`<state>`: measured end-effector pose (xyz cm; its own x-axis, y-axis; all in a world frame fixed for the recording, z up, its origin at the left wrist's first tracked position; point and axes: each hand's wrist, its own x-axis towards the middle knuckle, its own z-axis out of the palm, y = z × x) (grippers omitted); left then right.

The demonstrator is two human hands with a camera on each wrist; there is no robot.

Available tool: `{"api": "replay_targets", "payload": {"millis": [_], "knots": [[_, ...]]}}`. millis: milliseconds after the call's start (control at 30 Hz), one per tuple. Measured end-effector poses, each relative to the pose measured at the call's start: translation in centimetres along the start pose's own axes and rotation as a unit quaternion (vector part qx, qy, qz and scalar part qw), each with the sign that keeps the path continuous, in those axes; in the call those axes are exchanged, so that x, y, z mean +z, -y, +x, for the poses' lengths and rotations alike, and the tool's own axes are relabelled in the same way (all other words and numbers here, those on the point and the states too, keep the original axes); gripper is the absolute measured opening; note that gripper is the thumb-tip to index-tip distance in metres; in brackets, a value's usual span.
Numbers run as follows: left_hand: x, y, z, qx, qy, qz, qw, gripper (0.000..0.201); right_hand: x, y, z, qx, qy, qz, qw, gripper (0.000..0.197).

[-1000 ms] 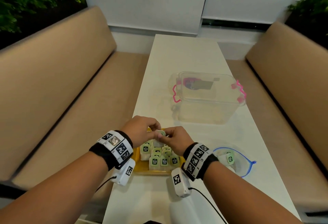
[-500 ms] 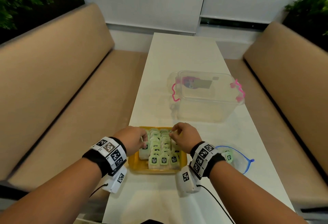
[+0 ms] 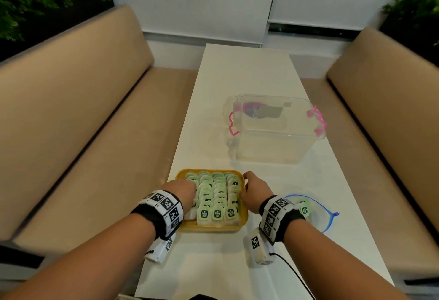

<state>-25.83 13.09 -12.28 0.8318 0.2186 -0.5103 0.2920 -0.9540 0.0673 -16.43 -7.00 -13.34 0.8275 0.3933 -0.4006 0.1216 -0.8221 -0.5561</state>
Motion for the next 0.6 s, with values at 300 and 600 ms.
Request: {"api": "replay_targets", "payload": {"millis": [300, 600], "knots": [[-2.3, -1.2, -0.9, -0.022, -0.039, -0.020, 0.999, 0.022, -1.5, -1.5, -0.9, -0.045, -0.026, 0.039, 0.998, 0.045], [-4.8, -12.2, -1.0, 0.108, -0.154, -0.180, 0.965, 0.016, -7.7, -8.5, -2.1, -0.056, -0.077, -0.013, 0.995, 0.023]]}}
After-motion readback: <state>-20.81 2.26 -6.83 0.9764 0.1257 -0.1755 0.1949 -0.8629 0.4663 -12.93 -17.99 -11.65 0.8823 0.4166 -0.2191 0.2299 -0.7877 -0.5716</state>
